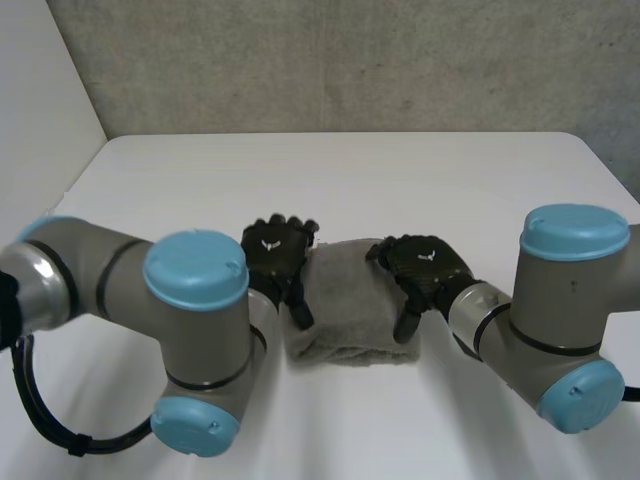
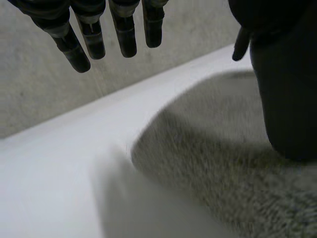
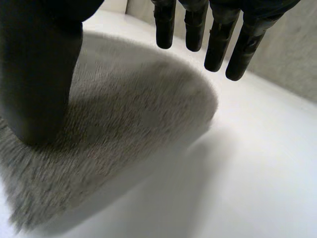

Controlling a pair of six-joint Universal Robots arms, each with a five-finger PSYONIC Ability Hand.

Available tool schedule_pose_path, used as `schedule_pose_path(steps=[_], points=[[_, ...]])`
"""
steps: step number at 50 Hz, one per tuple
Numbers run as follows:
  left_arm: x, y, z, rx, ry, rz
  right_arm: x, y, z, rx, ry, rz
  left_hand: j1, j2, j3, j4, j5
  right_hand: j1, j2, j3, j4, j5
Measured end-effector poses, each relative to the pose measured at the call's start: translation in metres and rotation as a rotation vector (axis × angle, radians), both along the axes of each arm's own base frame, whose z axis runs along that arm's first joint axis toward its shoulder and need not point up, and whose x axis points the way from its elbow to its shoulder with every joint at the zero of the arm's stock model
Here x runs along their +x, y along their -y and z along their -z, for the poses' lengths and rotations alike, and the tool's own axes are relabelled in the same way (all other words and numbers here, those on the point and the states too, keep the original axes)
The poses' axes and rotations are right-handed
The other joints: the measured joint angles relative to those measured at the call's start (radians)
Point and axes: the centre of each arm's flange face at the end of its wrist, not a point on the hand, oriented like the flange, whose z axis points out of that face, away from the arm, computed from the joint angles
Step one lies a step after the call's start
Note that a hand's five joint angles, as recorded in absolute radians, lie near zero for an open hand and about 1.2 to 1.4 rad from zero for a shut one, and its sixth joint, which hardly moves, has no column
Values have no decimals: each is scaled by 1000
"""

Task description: Fold the towel.

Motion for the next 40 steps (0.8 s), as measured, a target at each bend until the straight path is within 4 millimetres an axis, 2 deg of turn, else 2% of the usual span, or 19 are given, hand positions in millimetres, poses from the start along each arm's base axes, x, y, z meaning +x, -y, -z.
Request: schedule_pose_path(steps=[2, 5, 7, 8, 10, 16, 19, 23, 40], points=[[1, 0, -15, -17, -16, -3, 0, 0, -13, -28, 17, 4, 0, 0, 0, 0, -1, -3, 0, 0, 0, 0], [5, 0, -46, -53, -47, -11, -4, 2, -47, -112, 62, 28, -1, 0, -1, 0, -1, -3, 0, 0, 0, 0], [11, 0, -73, -82, -72, -22, -10, 3, -78, -189, 102, 70, -1, 0, -2, 0, -2, -3, 0, 0, -13, 0], [13, 0, -81, -90, -80, -26, -12, 4, -85, -206, 111, 82, -1, -1, -2, 0, -2, -3, 0, 0, -18, 0], [24, 0, -110, -121, -105, -51, -21, 4, -116, -275, 145, 147, -2, -4, -2, 0, -2, -3, 0, 0, -19, 0], [53, 2, -159, -171, -141, -119, -44, -1, -165, -346, 176, 282, -2, -4, -3, 0, -2, -4, 0, 0, -19, 0], [63, 1, -174, -187, -151, -142, -50, -3, -173, -345, 172, 310, -2, -4, -3, 0, -2, -4, 0, 0, -19, 0], [69, -1, -182, -194, -155, -154, -52, -3, -175, -336, 164, 321, -2, -4, -3, 0, -3, -4, 0, 0, -19, 0], [69, -2, -179, -171, -139, -154, -52, -4, -171, -328, 158, 319, -2, -4, -3, 0, -2, -4, 0, 0, -19, 0]])
